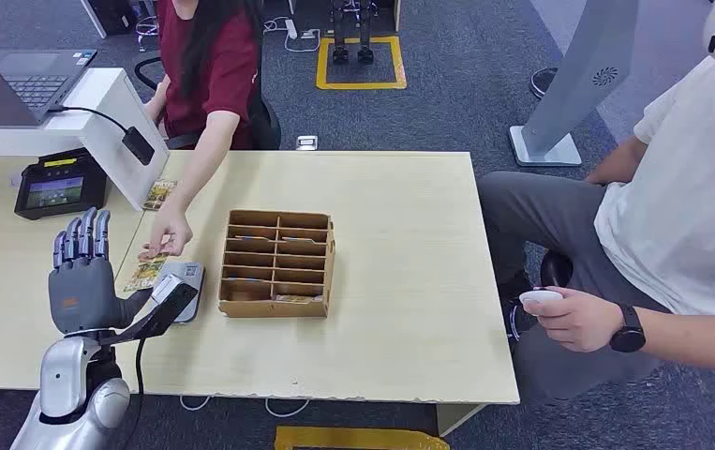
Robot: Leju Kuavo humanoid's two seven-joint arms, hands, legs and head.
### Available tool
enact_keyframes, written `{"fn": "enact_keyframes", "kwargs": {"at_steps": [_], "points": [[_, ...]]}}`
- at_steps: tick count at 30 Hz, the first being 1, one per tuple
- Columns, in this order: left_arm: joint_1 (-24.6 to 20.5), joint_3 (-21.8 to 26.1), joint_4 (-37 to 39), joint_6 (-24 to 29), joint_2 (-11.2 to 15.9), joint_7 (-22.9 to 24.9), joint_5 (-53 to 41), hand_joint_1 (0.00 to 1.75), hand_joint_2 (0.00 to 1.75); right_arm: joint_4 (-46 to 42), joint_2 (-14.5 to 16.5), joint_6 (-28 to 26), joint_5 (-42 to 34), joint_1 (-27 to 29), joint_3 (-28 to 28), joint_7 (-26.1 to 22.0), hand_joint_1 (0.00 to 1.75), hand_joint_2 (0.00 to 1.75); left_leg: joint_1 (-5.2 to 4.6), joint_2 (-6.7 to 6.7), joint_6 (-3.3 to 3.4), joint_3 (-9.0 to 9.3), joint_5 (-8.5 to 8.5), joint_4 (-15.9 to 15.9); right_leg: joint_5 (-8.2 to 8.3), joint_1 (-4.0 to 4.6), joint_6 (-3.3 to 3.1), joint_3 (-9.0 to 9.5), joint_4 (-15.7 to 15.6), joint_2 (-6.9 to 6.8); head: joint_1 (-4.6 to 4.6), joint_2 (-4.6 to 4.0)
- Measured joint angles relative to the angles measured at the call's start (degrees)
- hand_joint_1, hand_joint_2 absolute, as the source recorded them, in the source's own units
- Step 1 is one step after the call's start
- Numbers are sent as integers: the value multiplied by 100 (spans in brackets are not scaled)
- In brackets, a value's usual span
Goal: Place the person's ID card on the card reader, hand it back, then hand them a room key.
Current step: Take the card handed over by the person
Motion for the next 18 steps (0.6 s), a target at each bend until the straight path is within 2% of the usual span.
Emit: {"fn": "enact_keyframes", "kwargs": {"at_steps": [2,3,6,7,18], "points": [[0,2,0,0,0,-1,4,0,175,0,-3,0,-4,0,9,1,0,175,0,0,0,0,0,0,0,0,0,0,0,0,0,0],[0,3,0,0,0,-1,7,14,175,0,-6,0,-7,0,17,2,0,175,0,0,0,0,0,0,0,0,0,0,0,0,0,0],[0,5,1,-10,0,-7,15,144,175,0,-11,-1,-9,-1,28,2,0,175,0,0,0,0,0,0,0,0,0,0,0,0,0,0],[0,5,2,-24,0,-11,26,175,175,0,-13,-2,-9,-1,31,3,0,175,0,0,0,0,0,0,0,0,0,0,0,0,0,0],[1,5,4,-64,0,-101,212,175,175,-2,-25,-10,-44,0,50,12,0,175,0,0,0,-1,0,0,0,0,0,0,0,0,0,0]]}}
